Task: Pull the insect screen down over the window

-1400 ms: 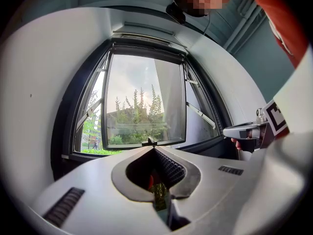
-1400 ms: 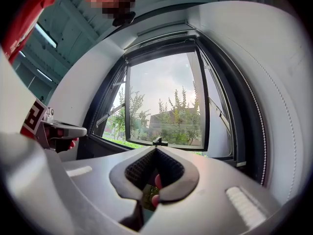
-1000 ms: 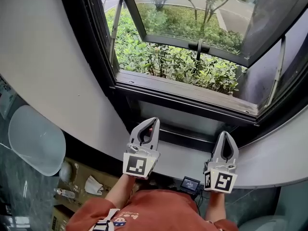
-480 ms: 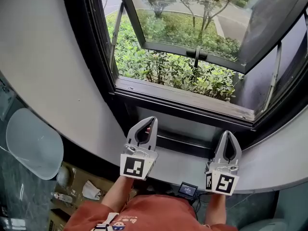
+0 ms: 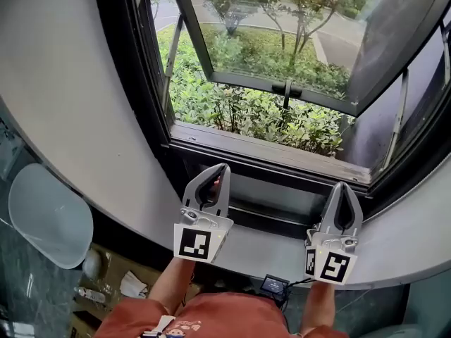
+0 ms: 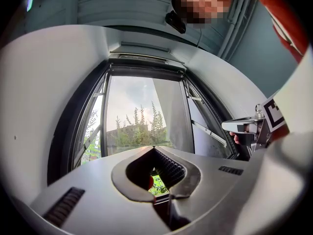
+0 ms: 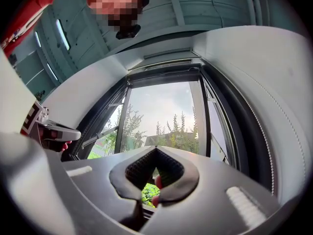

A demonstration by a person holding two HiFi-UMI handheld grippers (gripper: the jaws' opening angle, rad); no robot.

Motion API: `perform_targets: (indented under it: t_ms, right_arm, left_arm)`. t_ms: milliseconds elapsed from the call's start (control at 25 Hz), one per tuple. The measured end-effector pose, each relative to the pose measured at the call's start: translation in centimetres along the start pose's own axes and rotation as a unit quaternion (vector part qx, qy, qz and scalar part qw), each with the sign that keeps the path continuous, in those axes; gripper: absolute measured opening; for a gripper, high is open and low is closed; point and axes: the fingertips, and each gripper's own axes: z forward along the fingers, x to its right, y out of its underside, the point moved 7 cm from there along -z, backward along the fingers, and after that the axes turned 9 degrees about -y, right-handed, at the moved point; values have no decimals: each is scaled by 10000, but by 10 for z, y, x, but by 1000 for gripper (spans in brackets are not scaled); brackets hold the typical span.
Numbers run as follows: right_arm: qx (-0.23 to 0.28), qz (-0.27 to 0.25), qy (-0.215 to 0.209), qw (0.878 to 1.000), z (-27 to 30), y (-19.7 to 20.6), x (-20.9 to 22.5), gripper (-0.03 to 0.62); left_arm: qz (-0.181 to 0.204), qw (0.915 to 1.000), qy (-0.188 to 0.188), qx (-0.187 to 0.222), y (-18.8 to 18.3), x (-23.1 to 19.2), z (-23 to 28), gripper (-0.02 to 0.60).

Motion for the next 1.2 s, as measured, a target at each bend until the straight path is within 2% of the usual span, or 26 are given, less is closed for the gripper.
perform_targets:
  t_ms: [680,1200]
  right_arm:
    - [893,-533,118,9945,26,-65,29,9]
    - [1559,-814,188,9842,48,-119,49,9]
  left_arm:
    - [268,9951,13,953,-68,-6,30,5]
    - [478,9864,-44,1572,-117,-15,50,5]
